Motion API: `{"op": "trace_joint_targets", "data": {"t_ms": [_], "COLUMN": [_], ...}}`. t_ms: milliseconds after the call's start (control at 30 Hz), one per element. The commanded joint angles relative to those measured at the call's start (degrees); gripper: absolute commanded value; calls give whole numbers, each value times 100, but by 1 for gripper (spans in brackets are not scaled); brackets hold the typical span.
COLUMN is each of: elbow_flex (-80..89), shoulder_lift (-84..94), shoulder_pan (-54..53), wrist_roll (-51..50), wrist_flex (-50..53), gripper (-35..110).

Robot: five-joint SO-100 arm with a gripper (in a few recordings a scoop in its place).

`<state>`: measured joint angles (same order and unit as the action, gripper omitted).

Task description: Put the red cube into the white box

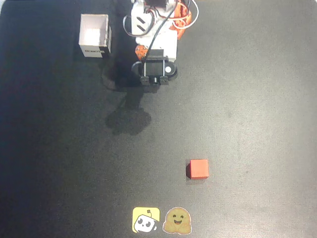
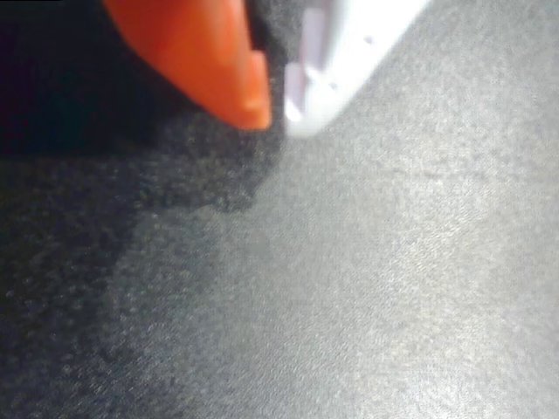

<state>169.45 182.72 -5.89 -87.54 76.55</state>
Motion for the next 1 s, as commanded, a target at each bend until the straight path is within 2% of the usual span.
{"op": "trace_joint_targets", "data": {"t_ms": [0,967], "elbow_flex": [-18,-70], "shoulder_lift": [35,35], "shoulder_pan": [-9,123], "wrist_roll": [-26,-53], "wrist_flex": [26,-62], "gripper": [0,0]}}
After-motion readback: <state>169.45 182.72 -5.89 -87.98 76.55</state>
